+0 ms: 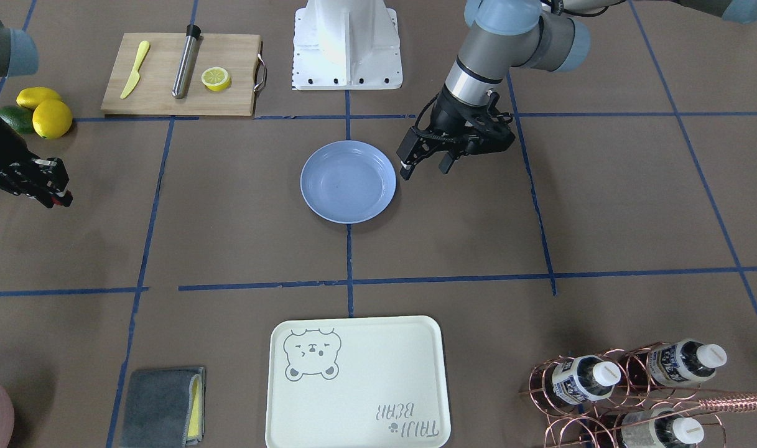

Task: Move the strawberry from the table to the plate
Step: 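Carry strawberry over plate with right gripper while left gripper releases and withdraws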

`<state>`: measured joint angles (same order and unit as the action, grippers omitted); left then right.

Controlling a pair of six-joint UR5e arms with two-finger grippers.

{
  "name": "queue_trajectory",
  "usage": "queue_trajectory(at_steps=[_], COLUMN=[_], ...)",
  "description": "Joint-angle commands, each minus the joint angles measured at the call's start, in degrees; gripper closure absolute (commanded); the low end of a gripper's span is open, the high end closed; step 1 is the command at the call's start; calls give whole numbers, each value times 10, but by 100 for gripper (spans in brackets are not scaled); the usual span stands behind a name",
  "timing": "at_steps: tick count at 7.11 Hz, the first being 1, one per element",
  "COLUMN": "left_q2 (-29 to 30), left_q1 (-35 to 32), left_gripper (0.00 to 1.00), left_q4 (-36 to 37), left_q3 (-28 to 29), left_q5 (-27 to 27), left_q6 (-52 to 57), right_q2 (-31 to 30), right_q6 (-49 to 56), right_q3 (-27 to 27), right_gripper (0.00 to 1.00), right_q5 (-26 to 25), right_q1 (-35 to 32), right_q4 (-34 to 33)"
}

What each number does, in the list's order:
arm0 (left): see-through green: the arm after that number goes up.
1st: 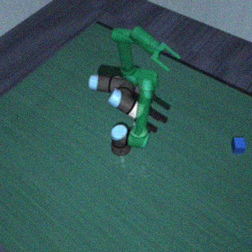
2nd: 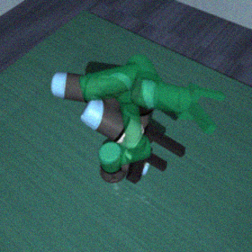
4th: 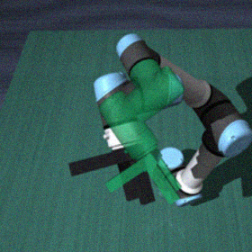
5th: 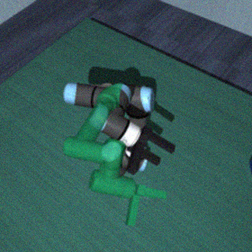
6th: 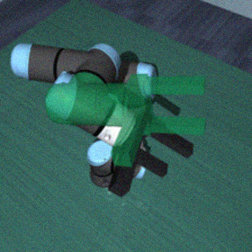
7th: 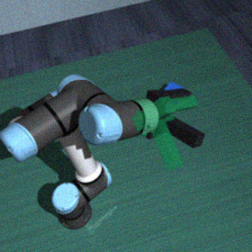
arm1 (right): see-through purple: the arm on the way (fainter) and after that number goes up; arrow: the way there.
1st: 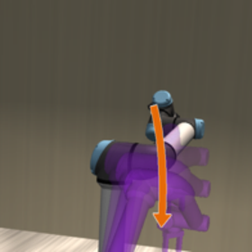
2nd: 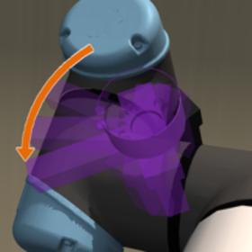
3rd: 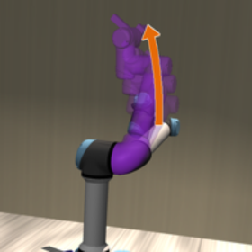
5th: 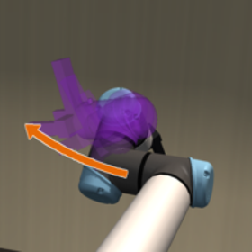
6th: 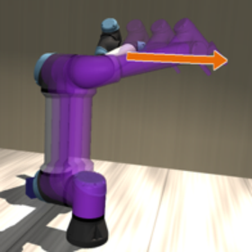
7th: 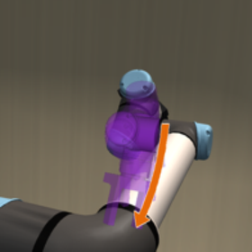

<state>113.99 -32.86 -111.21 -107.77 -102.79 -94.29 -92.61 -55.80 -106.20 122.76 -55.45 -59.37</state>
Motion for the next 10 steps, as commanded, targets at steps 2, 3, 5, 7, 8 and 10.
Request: queue_trajectory(at_steps=[2,3,5,7,8,10], left_q2=[-23,-36,-84,-142,-165,-187], left_q1=[-63,-95,-173,-206,-229,-278], left_gripper=[0,0,0,0,0,0], left_q4=[80,92,93,88,86,79], left_q3=[-24,-24,-25,-28,-27,-22], left_q5=[-31,-59,-94,-95,-96,-139], left_q6=[141,199,320,437,488,548], right_q2=[227,296,375,427,454,501], right_q6=[-69,-150,-254,-287,-288,-295], right_q3=[-24,-17,32,94,128,196], right_gripper=[100,100,100,100,100,100], right_q5=[-4,-33,-77,-158,-177,-197], right_q1=[85,140,218,280,296,305], right_q4=[-278,-327,-329,-326,-325,-307])
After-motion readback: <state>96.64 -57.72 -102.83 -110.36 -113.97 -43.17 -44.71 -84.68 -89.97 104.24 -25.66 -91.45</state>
